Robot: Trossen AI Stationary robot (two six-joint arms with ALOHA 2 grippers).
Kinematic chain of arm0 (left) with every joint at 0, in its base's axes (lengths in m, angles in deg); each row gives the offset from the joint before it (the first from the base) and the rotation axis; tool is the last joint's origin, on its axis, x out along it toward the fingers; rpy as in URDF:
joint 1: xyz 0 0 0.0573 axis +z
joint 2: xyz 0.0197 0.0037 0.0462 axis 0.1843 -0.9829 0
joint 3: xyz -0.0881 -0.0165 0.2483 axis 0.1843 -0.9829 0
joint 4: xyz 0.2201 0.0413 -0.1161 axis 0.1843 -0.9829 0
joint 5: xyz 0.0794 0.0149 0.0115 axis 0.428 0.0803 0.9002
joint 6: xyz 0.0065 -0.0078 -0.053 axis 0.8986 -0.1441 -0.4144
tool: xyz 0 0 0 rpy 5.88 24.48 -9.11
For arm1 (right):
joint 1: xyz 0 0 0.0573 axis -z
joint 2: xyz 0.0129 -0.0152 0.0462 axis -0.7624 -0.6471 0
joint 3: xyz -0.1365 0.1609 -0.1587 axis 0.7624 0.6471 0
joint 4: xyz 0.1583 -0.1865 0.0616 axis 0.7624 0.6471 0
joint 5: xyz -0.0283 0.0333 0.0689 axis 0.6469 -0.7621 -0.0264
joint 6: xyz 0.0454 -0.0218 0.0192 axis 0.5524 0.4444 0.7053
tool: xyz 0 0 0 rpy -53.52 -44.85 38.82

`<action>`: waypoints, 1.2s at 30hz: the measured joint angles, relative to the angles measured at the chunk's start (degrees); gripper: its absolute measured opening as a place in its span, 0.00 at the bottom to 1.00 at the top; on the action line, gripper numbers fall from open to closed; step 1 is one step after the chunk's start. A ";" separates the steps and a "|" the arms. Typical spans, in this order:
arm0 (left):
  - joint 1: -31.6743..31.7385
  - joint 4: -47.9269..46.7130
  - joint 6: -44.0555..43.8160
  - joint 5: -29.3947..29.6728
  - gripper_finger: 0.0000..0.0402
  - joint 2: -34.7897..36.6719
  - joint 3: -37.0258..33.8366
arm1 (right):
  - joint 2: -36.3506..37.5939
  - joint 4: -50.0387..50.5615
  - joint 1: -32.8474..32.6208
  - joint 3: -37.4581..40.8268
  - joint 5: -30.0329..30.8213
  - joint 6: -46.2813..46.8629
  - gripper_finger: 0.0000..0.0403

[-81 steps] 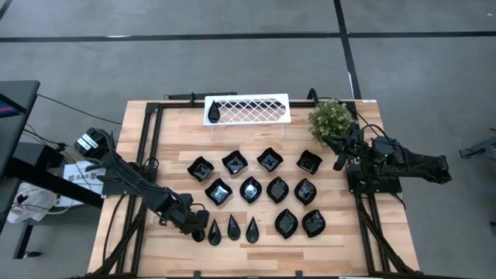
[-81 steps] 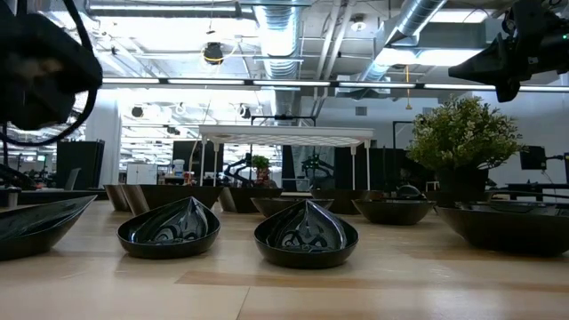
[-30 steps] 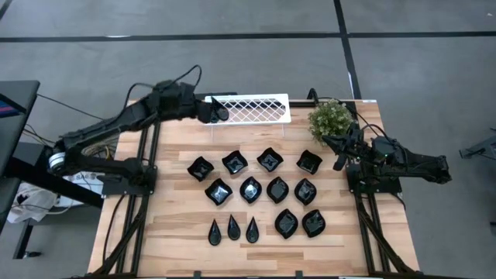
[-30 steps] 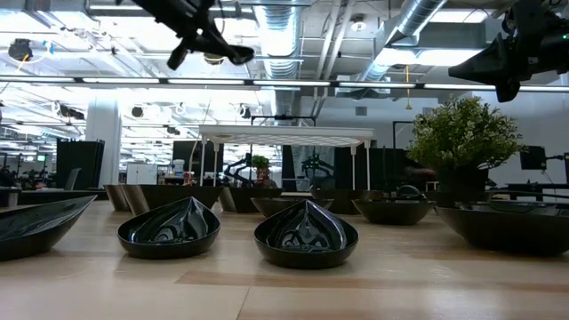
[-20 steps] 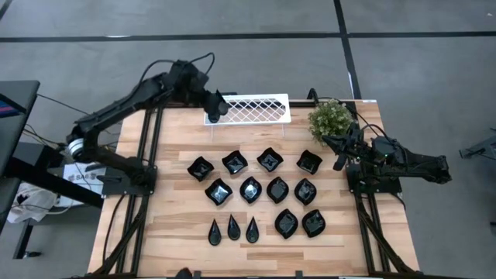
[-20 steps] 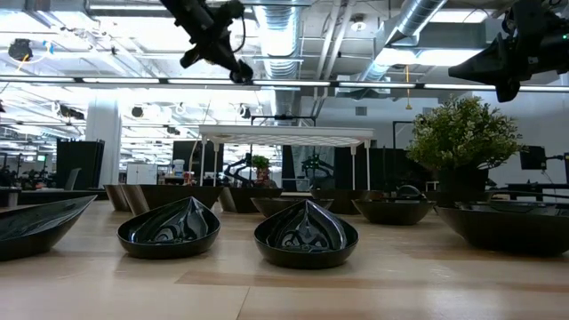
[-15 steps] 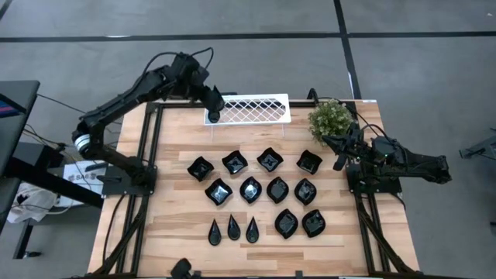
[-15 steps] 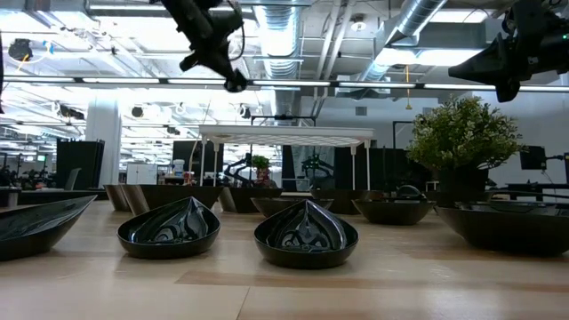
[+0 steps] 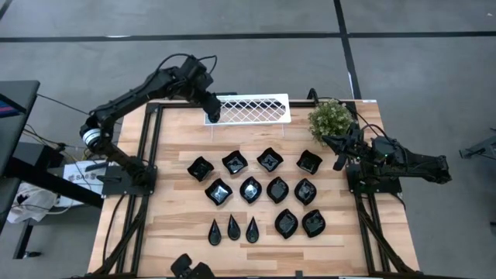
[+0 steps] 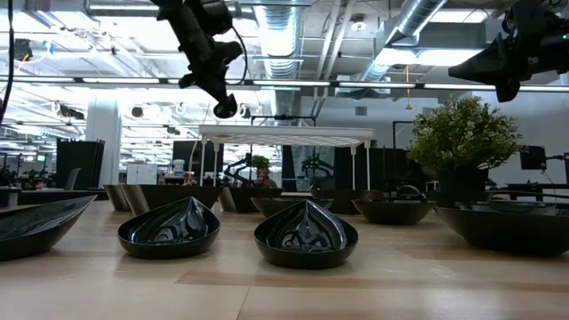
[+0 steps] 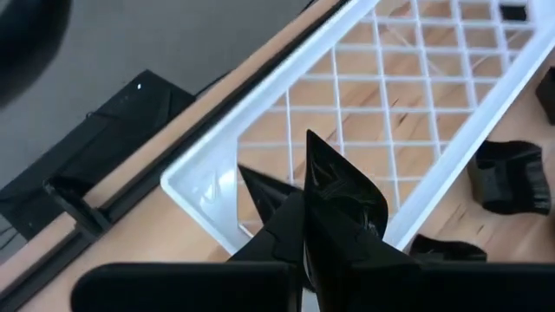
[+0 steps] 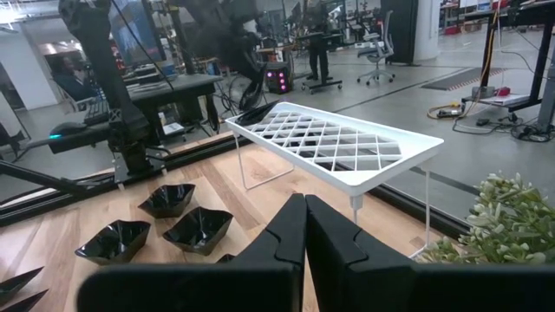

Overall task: Pick & Place Mini shaped plates
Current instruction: Stack the black drop-shaped plate on top of the black drop-shaped plate on the shelf, then stack the black drop-shaped plate on top of the black drop-shaped plates on the shelf

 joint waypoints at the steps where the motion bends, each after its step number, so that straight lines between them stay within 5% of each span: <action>1: 0.00 -0.03 -0.55 0.00 0.02 0.00 -0.55 | 0.00 0.00 0.00 0.02 0.00 0.00 0.00; 36: 0.00 2.06 -1.24 2.60 0.09 0.00 -3.08 | 0.00 0.02 -0.02 0.02 0.00 0.00 0.00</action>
